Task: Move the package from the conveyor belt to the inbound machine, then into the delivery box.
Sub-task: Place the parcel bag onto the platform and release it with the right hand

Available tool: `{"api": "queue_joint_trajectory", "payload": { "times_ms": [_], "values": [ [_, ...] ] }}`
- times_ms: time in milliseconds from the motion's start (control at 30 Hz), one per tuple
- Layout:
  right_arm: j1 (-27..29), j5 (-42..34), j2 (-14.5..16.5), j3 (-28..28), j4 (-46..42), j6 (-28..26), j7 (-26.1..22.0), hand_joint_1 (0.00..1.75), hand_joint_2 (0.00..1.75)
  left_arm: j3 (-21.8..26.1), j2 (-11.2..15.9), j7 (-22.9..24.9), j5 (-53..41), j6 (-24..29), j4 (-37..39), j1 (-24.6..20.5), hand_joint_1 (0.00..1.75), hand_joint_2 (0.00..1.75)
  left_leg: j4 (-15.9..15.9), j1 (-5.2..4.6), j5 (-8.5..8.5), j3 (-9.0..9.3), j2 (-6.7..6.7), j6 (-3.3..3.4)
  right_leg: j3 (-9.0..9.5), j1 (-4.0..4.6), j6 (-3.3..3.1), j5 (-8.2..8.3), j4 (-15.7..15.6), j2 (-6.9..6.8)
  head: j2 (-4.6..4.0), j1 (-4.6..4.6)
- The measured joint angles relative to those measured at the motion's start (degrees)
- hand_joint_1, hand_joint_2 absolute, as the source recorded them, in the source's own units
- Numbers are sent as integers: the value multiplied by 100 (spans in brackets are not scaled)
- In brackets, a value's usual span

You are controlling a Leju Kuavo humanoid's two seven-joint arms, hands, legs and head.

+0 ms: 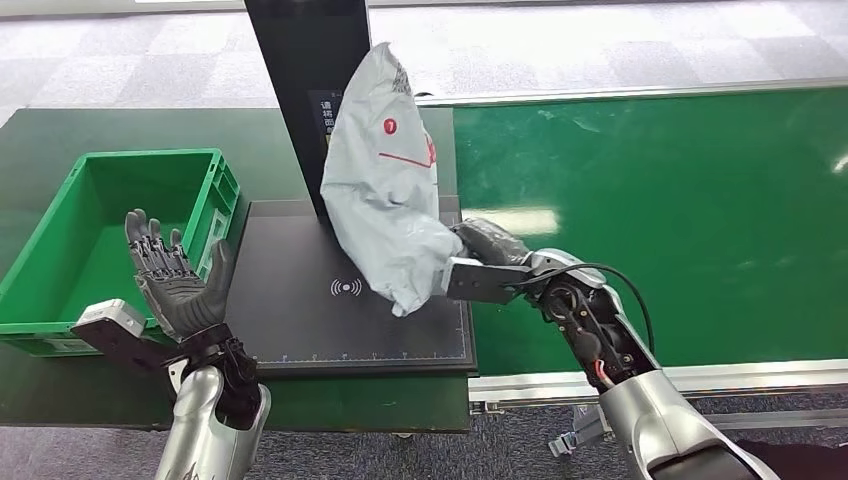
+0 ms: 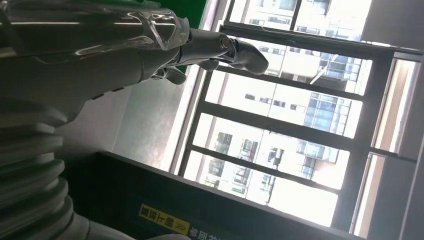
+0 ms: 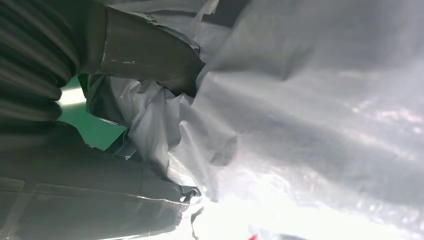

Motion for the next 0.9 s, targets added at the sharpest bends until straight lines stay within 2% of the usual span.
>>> {"api": "queue_joint_trajectory", "payload": {
  "times_ms": [133, 567, 767, 900],
  "values": [
    [-210, -86, 126, 670, 347, 188, 57, 175, 175, 26, -26, 0, 67, 58, -15, 0, 0, 175, 0, -1, 1, 0, 0, 0, 1, -2, 0, 0, 0, 0, 0, 2],
    [-710, -3, 214, 1947, 940, 869, 362, 175, 175, 66, -43, 184, 90, -10, 52, -154, 0, 175, 2, -2, 1, 4, -1, 0, 1, -3, 1, 1, -1, 1, -1, 1],
    [-907, 123, 160, 2485, 1208, 862, 946, 175, 175, 46, -57, 264, 60, -12, 146, -232, 0, 175, 2, -3, 1, 6, -1, 0, 2, -5, 1, 1, -2, 0, -1, 1],
    [-1022, -49, 66, 2772, 1361, 946, 1075, 175, 175, 8, -60, 325, 43, -28, 226, -282, 0, 175, 4, -4, 1, 9, -1, 0, 4, -6, 1, 1, -3, 0, -1, 1]
  ]
}}
